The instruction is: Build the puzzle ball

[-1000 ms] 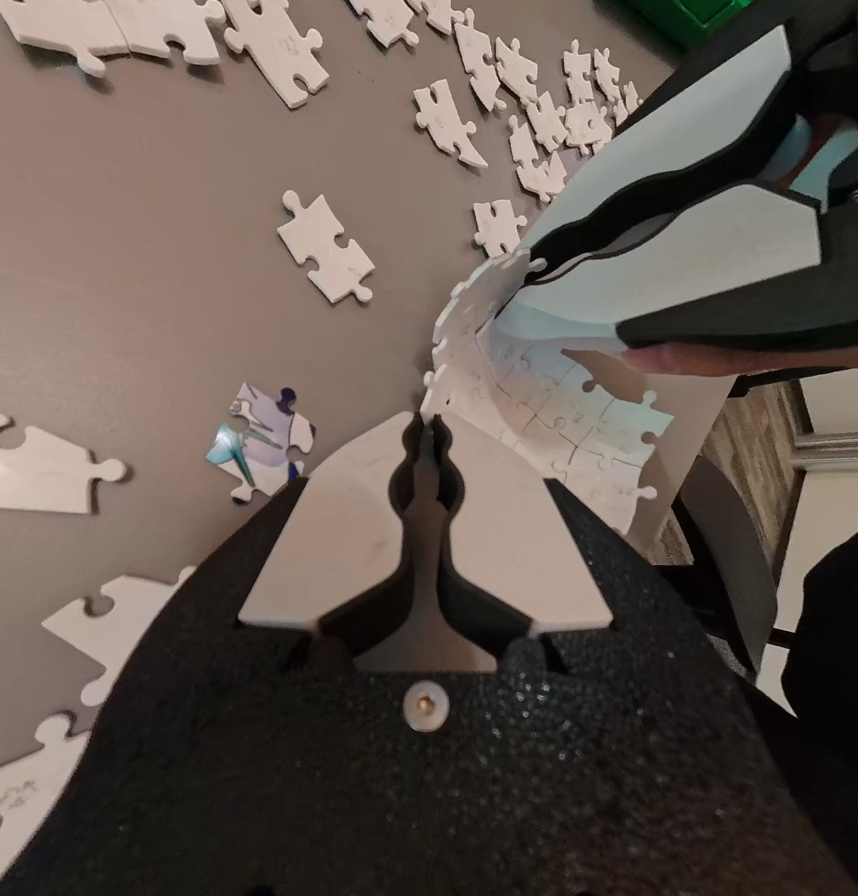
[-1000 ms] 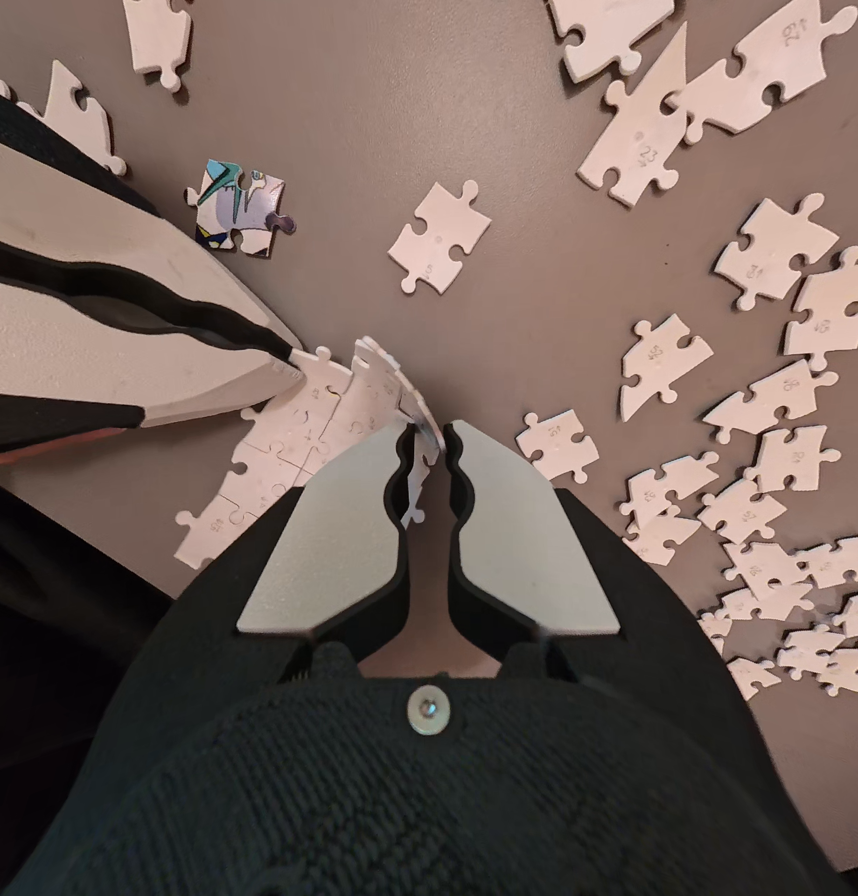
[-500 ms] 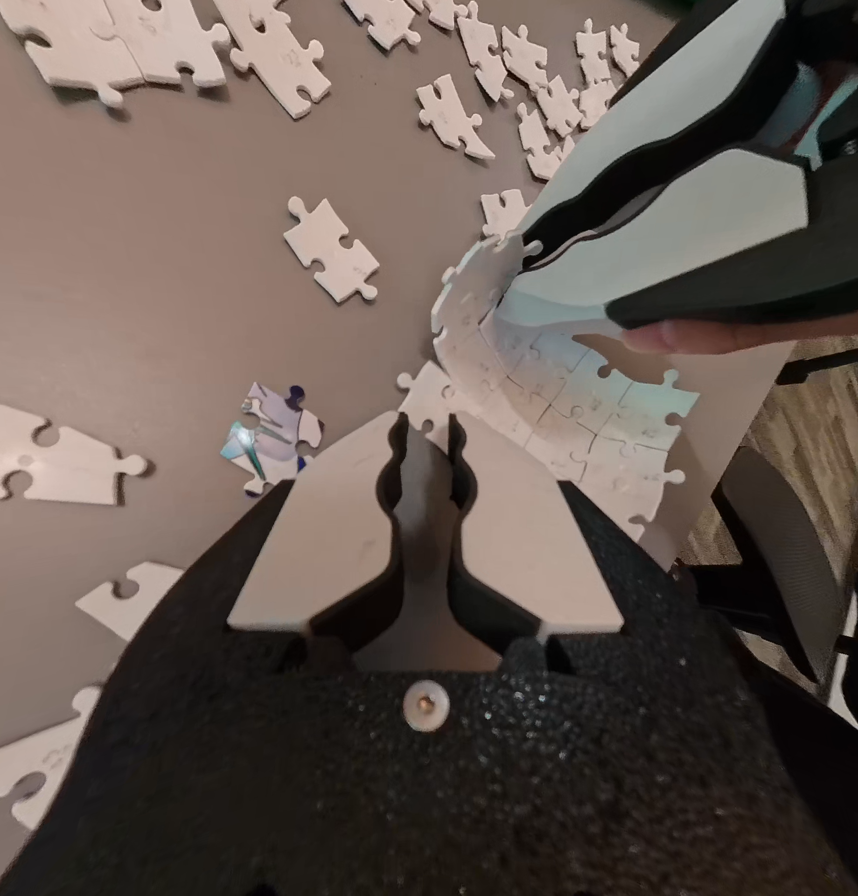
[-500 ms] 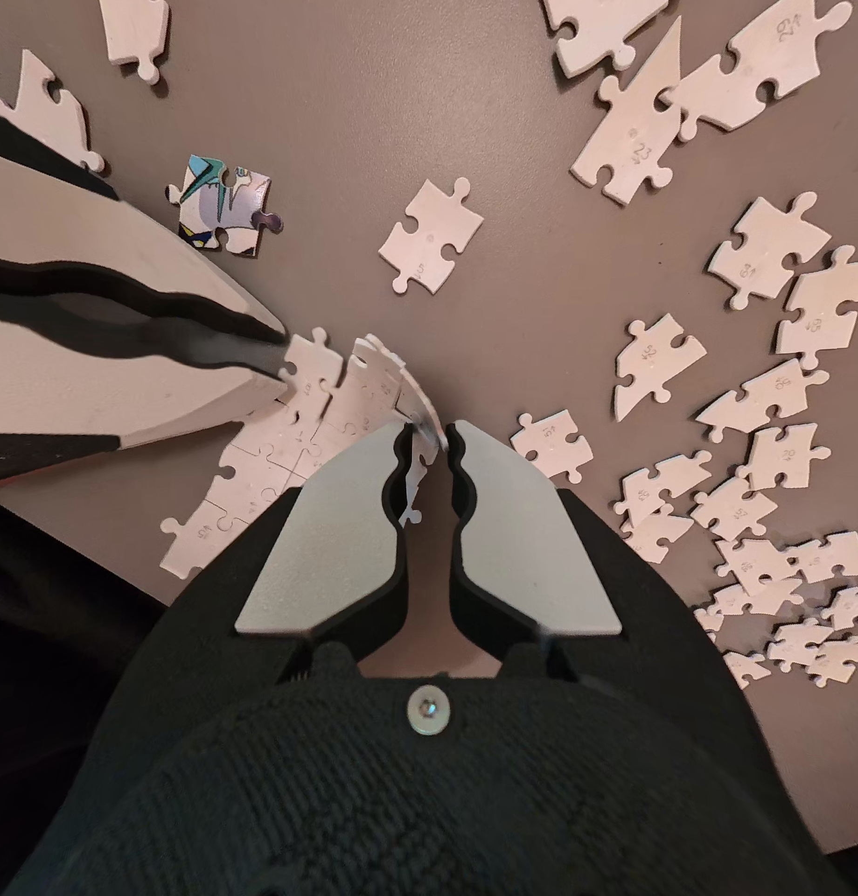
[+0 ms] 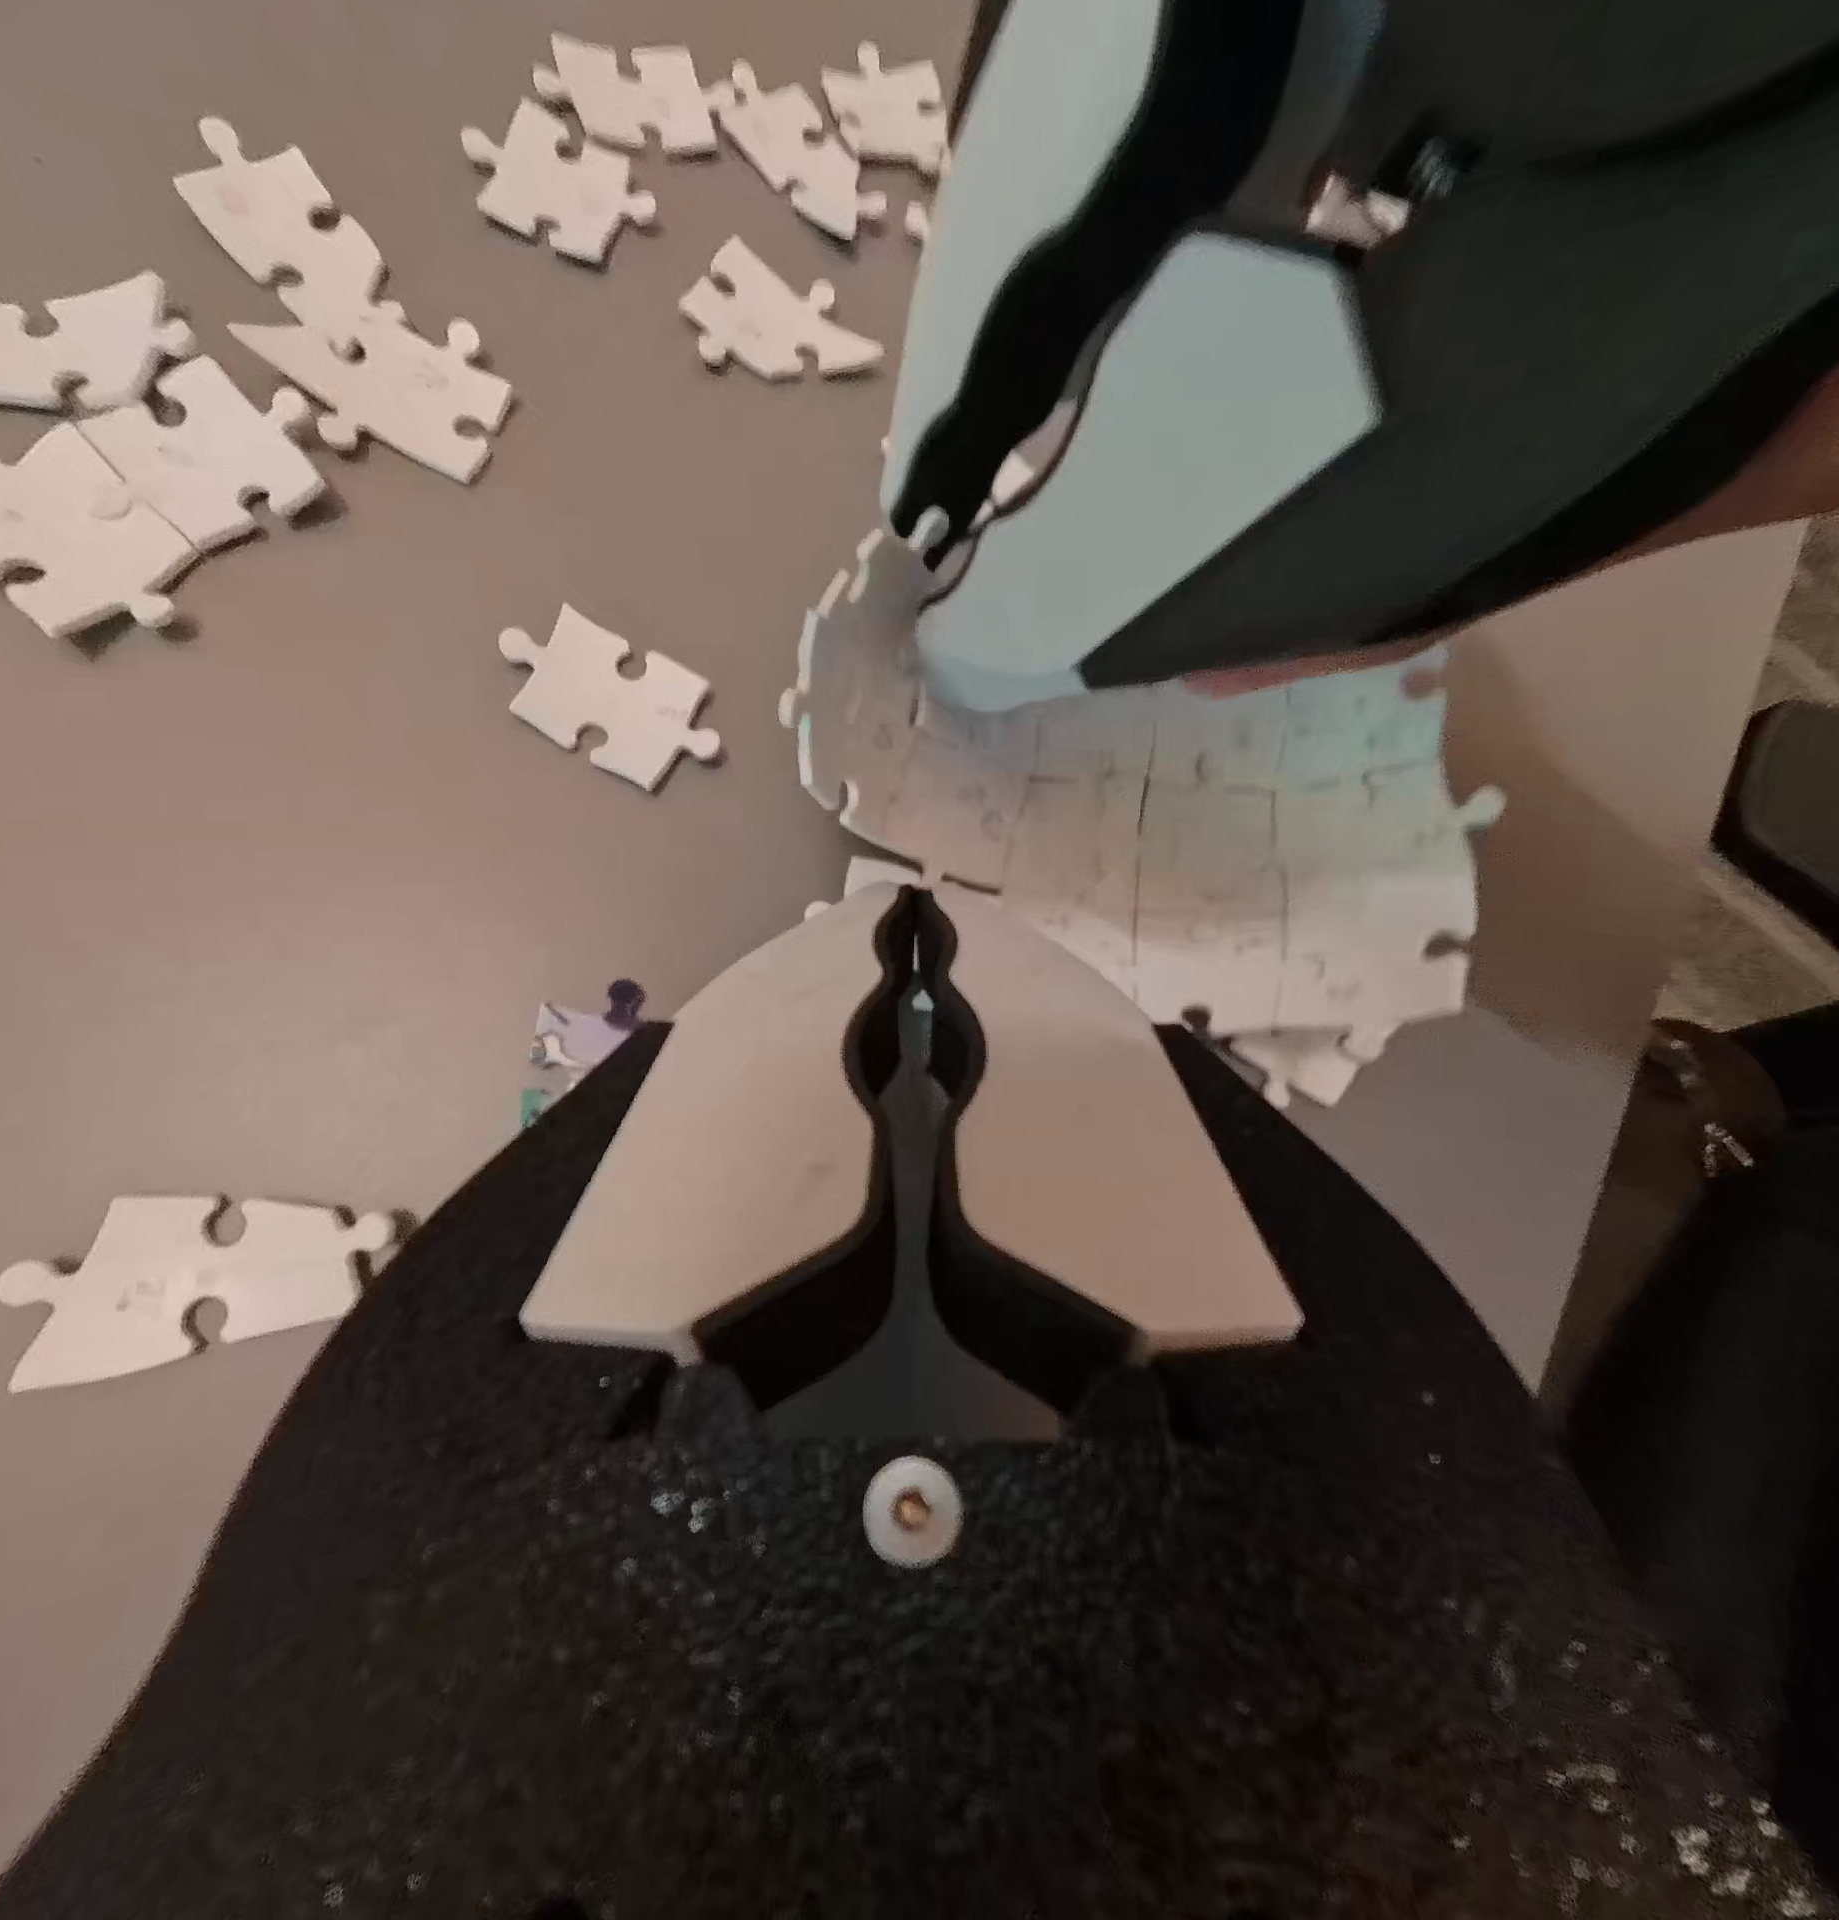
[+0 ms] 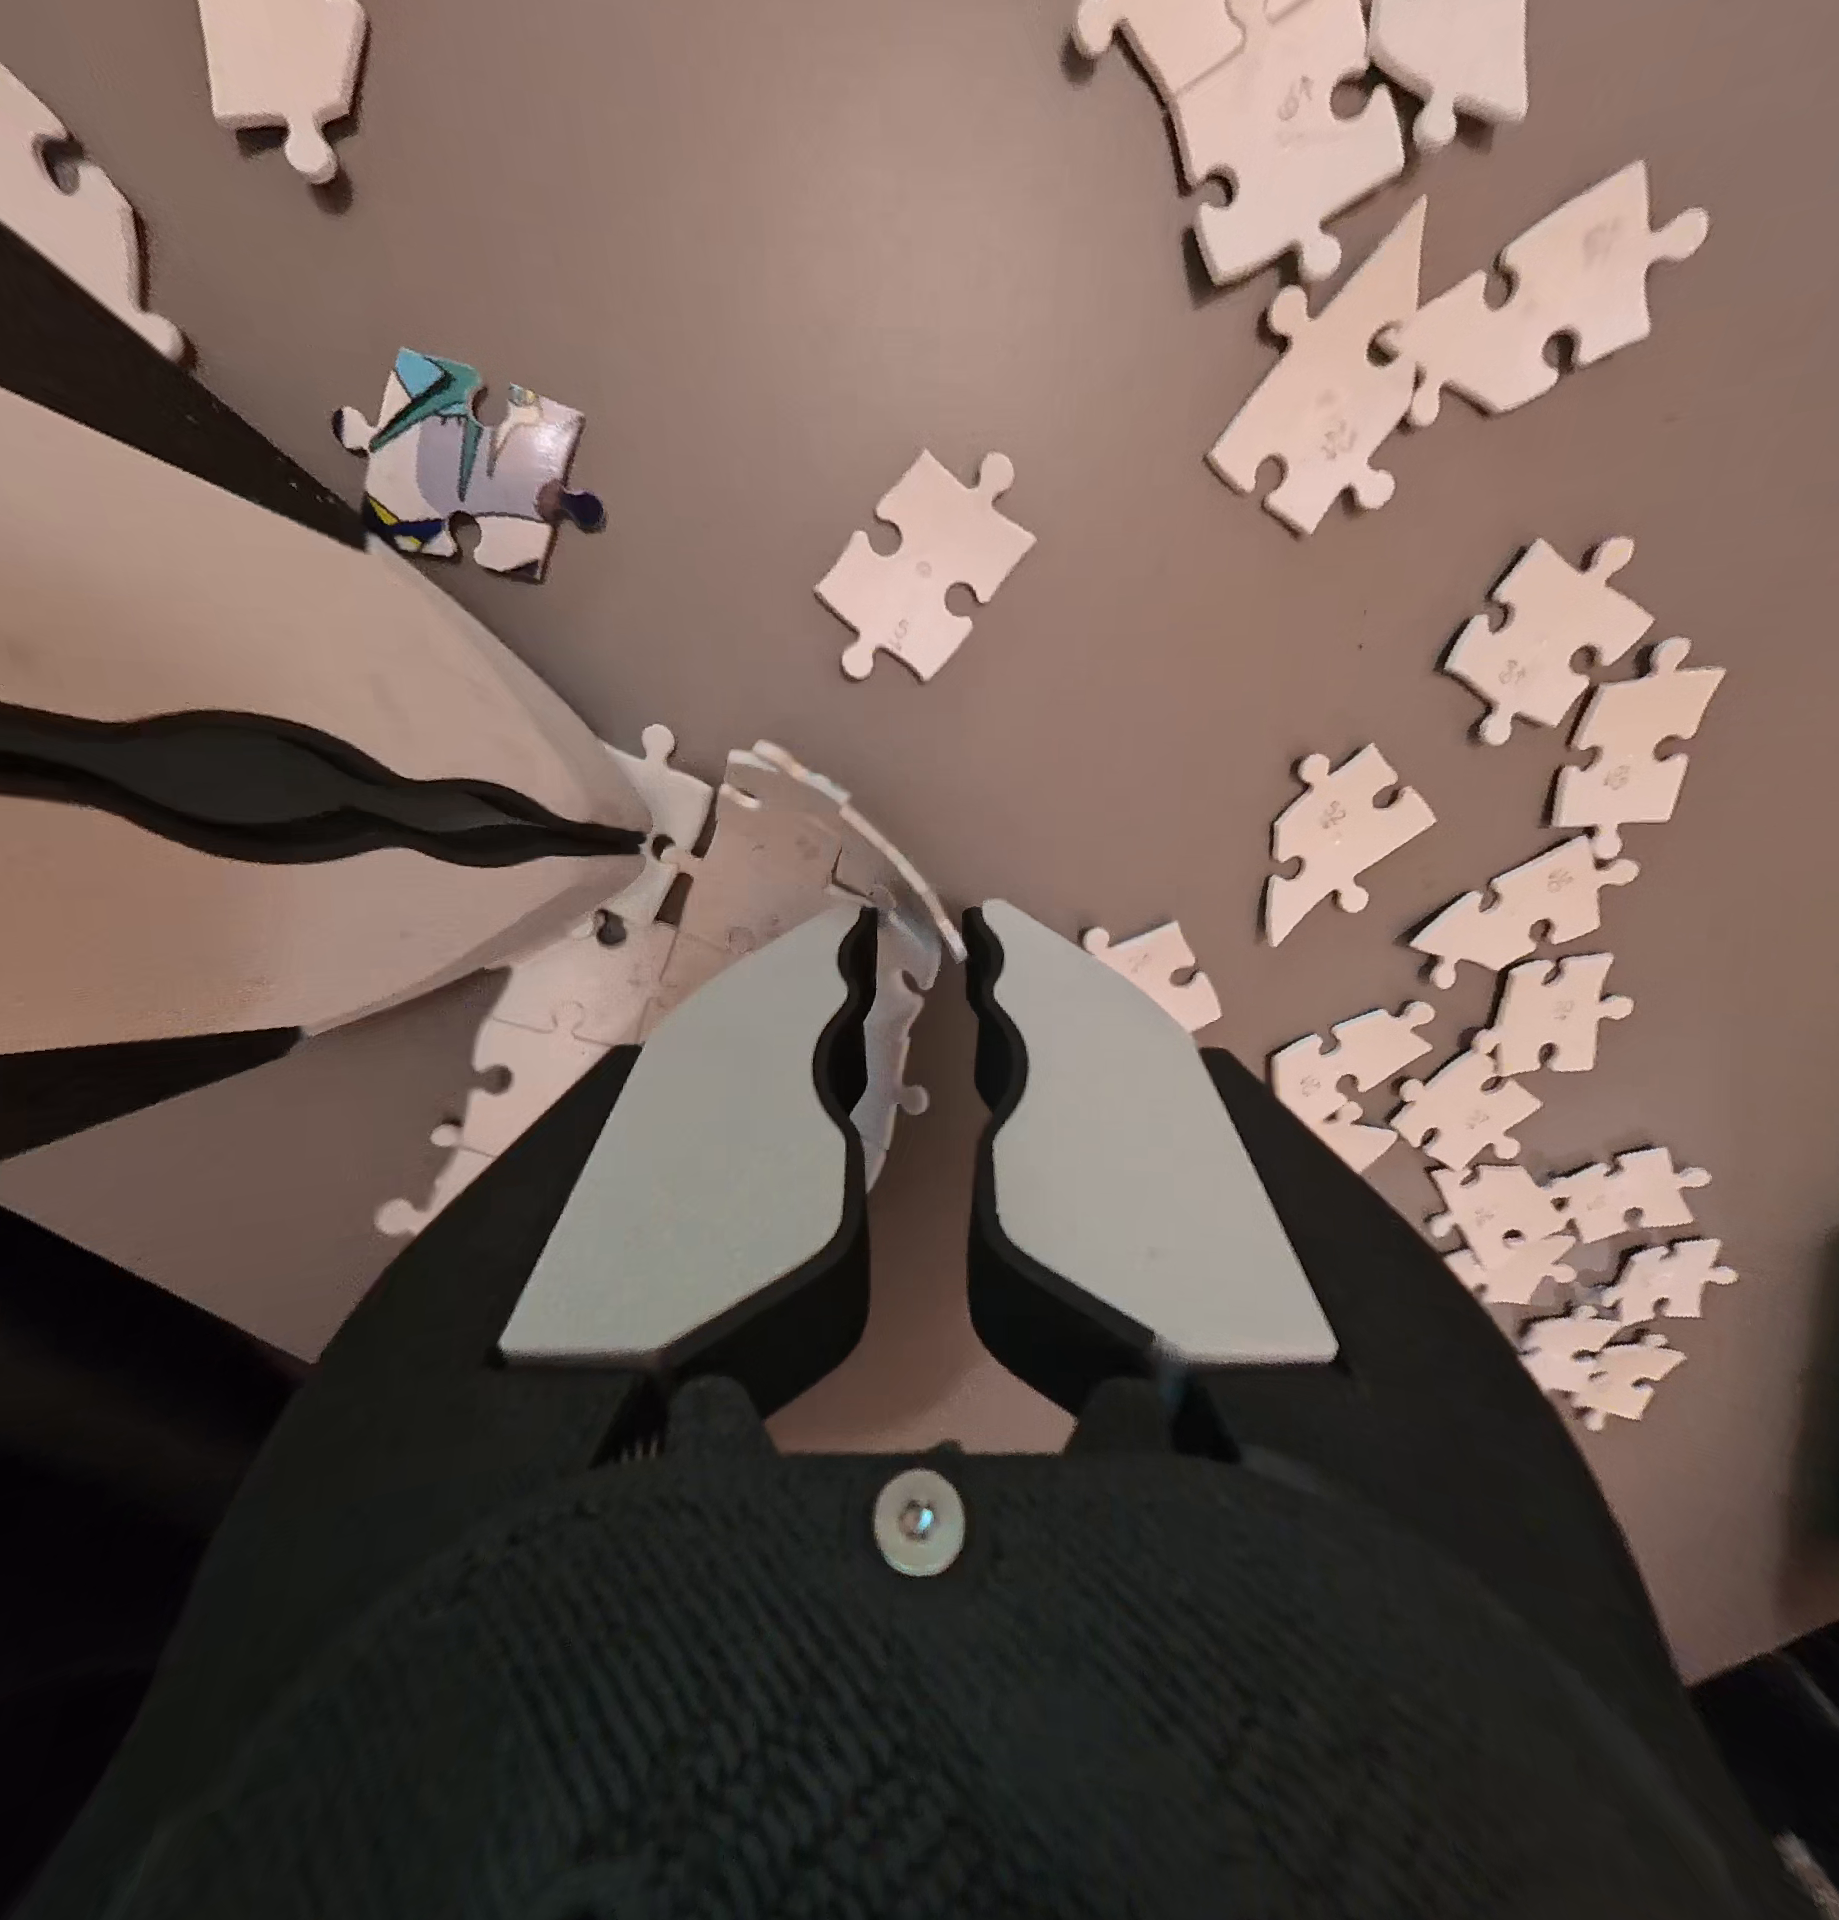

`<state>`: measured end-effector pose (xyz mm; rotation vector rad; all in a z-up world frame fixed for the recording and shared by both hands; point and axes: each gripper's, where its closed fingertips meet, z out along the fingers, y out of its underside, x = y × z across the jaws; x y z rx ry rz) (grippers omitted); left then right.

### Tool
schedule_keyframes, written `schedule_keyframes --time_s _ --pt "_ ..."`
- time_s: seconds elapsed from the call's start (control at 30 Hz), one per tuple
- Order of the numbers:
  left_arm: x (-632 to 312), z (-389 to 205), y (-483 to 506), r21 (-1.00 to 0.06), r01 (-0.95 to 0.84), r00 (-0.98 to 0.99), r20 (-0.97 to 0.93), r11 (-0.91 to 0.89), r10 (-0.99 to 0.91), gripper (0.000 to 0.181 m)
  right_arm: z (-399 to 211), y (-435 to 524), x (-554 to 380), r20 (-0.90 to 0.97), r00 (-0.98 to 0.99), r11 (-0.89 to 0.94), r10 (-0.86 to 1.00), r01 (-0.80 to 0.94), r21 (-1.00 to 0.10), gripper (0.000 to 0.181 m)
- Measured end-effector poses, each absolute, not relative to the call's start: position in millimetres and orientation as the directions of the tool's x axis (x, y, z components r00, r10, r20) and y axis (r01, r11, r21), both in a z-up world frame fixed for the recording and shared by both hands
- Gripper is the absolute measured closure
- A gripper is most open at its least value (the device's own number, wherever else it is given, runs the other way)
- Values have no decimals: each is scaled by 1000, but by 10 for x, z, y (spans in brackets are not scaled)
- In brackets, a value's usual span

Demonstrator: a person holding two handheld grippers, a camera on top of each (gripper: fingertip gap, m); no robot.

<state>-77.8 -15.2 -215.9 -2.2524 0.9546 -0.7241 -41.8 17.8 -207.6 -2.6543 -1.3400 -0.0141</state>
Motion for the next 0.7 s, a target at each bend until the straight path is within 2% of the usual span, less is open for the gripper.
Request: schedule_keyframes --time_s 0.5,0.7 --pt "-747 -2212 -196 -717 -504 568 146 -482 -810 181 -2062 194 -474 139 592 -579 794 805 -128 165" --pt "-742 -2217 -211 -724 -586 519 12 -366 -855 181 -2044 200 -527 167 569 -554 805 822 -130 165"
